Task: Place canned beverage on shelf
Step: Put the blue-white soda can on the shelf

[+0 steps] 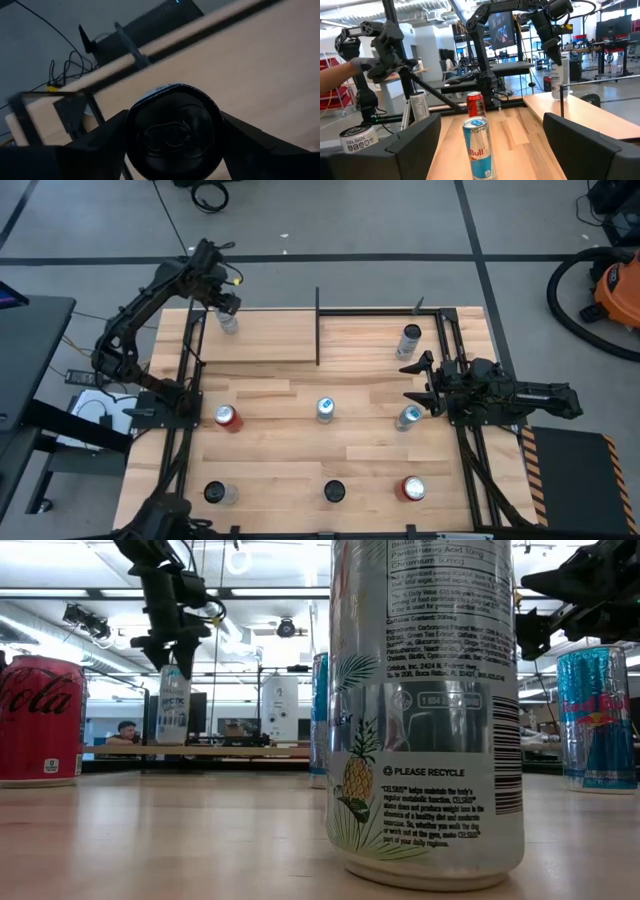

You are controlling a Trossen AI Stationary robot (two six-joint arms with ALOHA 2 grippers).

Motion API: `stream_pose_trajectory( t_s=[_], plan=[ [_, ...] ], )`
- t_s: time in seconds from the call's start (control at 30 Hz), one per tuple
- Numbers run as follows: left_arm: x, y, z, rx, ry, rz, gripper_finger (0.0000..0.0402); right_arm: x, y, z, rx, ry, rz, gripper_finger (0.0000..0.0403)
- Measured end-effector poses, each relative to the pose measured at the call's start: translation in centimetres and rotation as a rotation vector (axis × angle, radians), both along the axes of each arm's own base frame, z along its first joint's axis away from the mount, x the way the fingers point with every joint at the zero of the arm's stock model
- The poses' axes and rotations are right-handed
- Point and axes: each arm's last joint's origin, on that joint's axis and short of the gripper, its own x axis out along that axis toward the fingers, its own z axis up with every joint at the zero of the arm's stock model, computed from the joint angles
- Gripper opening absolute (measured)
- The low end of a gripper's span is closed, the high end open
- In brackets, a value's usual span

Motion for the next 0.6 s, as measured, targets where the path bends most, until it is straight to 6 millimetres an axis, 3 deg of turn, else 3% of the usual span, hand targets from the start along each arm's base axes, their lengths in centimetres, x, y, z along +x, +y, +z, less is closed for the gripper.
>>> stream_pose_trajectory(
  t_s=[0.33, 0.6],
  plan=[
    [-1.6, 0.7, -0.6, -0.015, 0.005, 0.019, 0.0266, 0.0, 0.0, 0.0, -0.013, 0.0, -0.002, 0.0361],
    [-1.5, 0.9, -1.0, -0.003, -0.013, 0.026, 0.0267, 0.0, 0.0, -0.1, -0.002, 0.009, 0.0, 0.0361]
  ],
)
